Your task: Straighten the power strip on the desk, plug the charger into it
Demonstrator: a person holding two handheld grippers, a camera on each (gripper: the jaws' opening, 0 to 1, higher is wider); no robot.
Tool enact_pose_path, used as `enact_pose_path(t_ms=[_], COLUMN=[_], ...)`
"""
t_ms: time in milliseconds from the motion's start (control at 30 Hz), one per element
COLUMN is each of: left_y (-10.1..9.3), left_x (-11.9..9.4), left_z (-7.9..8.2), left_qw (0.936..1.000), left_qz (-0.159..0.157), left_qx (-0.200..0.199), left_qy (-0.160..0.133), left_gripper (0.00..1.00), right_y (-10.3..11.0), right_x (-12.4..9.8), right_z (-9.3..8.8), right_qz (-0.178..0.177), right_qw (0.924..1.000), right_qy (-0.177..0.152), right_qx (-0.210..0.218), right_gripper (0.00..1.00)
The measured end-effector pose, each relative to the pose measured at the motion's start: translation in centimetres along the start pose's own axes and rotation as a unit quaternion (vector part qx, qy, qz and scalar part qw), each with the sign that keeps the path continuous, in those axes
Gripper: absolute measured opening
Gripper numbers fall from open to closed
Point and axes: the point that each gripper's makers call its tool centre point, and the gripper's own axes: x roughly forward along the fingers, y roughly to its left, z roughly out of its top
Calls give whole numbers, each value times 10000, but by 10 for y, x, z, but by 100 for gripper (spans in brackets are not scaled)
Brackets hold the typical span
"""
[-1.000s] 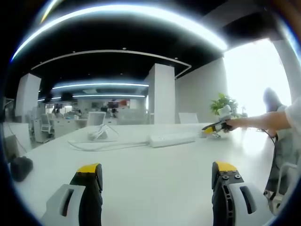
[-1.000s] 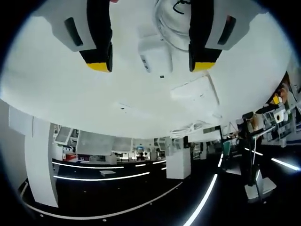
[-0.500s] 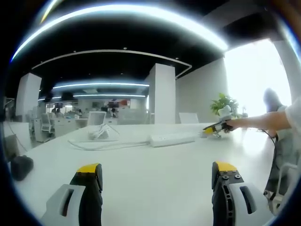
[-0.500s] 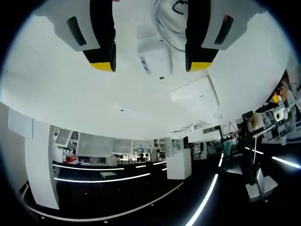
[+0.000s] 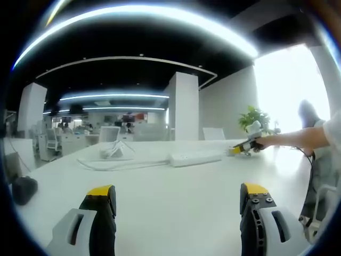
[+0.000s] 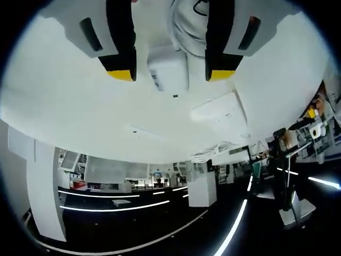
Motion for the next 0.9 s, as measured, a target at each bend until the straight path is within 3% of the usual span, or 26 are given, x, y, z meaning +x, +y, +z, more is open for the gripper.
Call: enact_pose_path(t_ms=[700, 900], left_y=[1, 3], left_x=[-1, -2], left_z=[-2, -3], left_qw=[10000, 10000], left_qz=[9, 26], left_qx=[-1, -2], left_qy=[22, 11], left_gripper=[99, 99], right_y=[-7, -1], right_x=[1, 2], right_z=[1, 0], right_qz=[-136, -196], right_qw=[9993, 9993], right_qy=[-136, -128], right_qx=[320, 288], right_gripper=[33, 31])
